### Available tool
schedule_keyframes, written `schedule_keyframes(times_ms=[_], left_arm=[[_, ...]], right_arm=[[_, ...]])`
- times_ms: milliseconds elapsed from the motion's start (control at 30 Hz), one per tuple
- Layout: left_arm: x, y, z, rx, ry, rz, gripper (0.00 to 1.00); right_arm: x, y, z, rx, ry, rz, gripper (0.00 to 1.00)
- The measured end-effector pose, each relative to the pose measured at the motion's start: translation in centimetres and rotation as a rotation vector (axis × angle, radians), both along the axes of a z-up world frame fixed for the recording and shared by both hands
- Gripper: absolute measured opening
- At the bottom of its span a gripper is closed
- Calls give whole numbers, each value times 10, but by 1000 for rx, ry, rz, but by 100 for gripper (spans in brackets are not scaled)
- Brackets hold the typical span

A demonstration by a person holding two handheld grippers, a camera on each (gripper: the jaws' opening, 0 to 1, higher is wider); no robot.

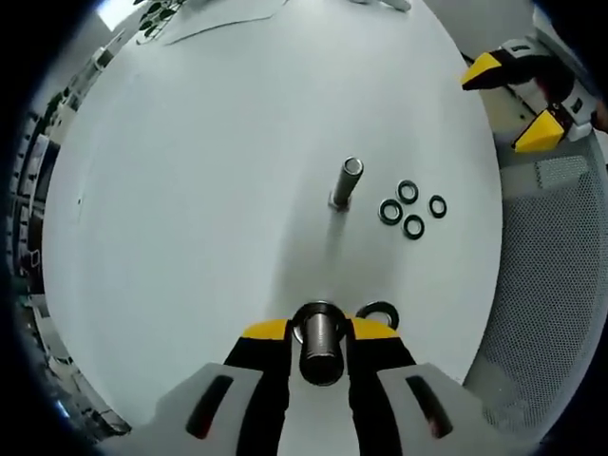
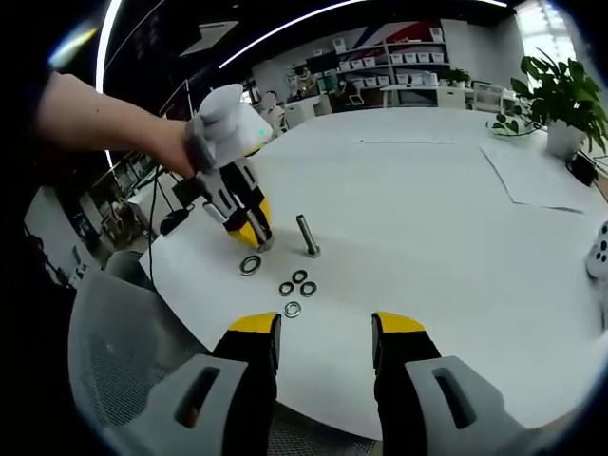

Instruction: Place the washer onto the threaded stud by aligning its center hole with the stud, sliding it down to the base, and recovering from edge contact or off-axis alignment until the washer reaches the visible bottom stop.

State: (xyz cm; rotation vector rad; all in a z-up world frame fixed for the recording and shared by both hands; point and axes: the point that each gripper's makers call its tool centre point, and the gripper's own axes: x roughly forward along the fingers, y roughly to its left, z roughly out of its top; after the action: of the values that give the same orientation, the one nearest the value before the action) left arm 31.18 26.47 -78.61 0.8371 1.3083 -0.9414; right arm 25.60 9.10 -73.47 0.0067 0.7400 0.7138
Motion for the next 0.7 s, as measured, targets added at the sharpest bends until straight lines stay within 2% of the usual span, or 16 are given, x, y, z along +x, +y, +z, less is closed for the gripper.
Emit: schedule_keyframes(times_ms=[200, 433, 700], left_arm=[[-3, 2, -2, -1, 9, 10, 24], [-2, 4, 1, -17, -8, 31, 30], [0, 5, 5, -31, -22, 47, 32]], right_arm=[[-1, -1, 0, -1, 1, -2, 41], [-1, 0, -1, -1, 1, 0, 41], [0, 1, 0, 0, -1, 0, 41]])
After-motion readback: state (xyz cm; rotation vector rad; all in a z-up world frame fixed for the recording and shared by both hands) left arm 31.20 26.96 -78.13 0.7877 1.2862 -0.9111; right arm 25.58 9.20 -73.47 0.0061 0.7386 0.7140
